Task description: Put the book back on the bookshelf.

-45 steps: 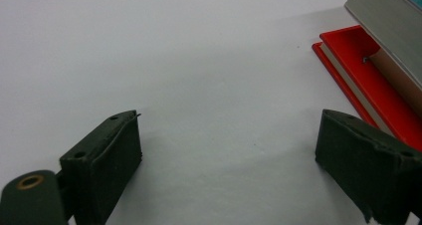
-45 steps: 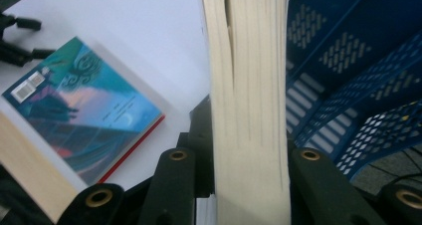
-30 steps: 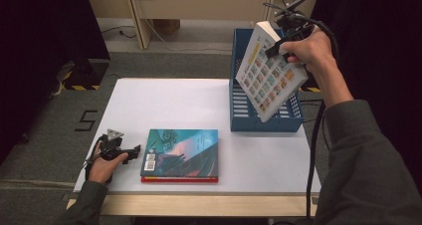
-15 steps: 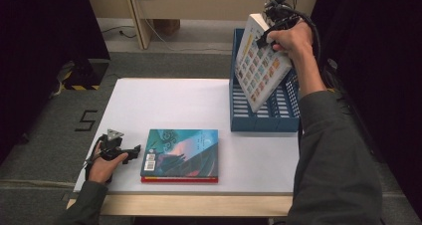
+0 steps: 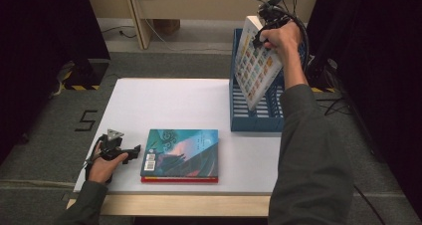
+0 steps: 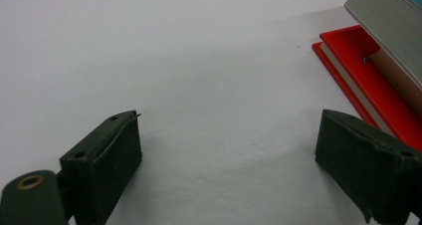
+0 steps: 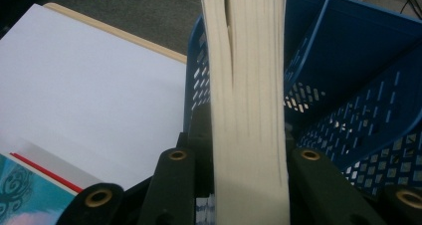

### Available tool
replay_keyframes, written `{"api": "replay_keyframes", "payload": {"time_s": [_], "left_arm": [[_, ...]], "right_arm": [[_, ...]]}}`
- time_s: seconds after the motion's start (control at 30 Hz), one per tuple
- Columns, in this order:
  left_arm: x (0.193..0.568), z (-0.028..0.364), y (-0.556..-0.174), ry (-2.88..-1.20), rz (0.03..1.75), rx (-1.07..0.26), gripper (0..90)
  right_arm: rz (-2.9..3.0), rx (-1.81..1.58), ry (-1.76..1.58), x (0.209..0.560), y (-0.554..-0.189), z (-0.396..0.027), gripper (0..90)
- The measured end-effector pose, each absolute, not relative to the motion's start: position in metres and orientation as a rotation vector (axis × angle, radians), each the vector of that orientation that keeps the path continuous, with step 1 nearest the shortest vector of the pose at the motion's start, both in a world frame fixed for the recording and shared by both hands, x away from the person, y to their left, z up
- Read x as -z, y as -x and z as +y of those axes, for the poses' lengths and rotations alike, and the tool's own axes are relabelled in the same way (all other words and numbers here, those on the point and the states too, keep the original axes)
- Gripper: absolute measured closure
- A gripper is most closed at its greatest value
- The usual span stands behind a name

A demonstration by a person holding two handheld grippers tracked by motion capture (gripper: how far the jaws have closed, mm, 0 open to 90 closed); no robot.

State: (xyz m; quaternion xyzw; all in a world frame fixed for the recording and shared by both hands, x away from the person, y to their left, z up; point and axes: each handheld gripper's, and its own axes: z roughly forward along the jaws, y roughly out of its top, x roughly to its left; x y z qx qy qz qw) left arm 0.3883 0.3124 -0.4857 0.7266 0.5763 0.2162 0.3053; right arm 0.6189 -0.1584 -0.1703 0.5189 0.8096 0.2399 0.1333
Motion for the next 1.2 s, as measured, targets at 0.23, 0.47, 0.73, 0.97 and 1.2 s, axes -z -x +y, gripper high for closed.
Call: {"api": "replay_keyframes", "payload": {"time_s": [0.23,0.47,0.73,0.97,1.2], "left_arm": [[0.486,0.312,-0.388,-1.923,1.525,-0.572,9.8],[0.486,0.312,-0.388,-1.924,1.526,-0.571,9.9],[0.486,0.312,-0.388,-1.923,1.525,-0.572,9.9],[0.486,0.312,-0.388,-1.923,1.525,-0.572,9.8],[0.486,0.312,-0.388,-1.923,1.525,-0.572,9.9]], "right_arm": [[2.318,-0.680,-1.556,0.179,-0.632,-0.152,73.6],[2.303,-0.685,-1.603,0.195,-0.640,-0.146,73.5],[2.302,-0.703,-1.617,0.212,-0.644,-0.148,73.1],[2.318,-0.711,-1.615,0.222,-0.644,-0.146,72.5],[2.328,-0.714,-1.614,0.231,-0.646,-0.143,72.5]]}}
